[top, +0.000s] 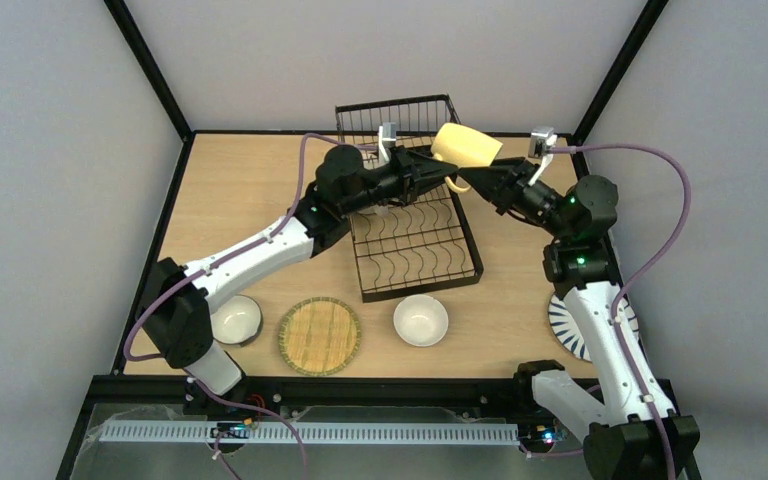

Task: Load the mixed dishes into the dish rack
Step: Pass from the right arm to the left

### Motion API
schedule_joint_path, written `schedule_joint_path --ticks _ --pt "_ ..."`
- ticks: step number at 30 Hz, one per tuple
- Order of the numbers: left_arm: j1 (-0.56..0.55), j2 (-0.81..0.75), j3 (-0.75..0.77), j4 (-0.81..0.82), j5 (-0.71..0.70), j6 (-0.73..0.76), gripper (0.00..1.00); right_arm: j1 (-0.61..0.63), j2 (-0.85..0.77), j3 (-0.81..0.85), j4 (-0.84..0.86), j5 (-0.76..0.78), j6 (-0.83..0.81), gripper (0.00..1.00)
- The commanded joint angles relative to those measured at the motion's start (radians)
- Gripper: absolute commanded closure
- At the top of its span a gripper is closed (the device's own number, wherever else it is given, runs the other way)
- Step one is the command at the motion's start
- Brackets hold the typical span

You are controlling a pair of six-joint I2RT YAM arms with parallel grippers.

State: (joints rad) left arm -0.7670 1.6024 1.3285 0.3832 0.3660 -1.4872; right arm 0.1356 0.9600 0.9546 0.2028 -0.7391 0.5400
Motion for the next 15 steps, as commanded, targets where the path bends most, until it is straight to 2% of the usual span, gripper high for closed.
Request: schedule_joint_path --ticks 1,8,15 --pt "0.009 -0.005 0.028 0.040 0.003 0.017 0.98 0.010 -0.040 -0.019 0.026 -0.003 -0.005 0.32" --pt "0.014 -0.021 0.018 0.065 0.009 -0.003 0.98 0.010 -0.061 -0.034 0.005 0.028 -0.005 0.23" --pt "0.022 -0.044 -0.017 0.101 0.012 -0.034 0.98 0.009 -0.079 -0.050 -0.012 0.060 -0.002 0.21"
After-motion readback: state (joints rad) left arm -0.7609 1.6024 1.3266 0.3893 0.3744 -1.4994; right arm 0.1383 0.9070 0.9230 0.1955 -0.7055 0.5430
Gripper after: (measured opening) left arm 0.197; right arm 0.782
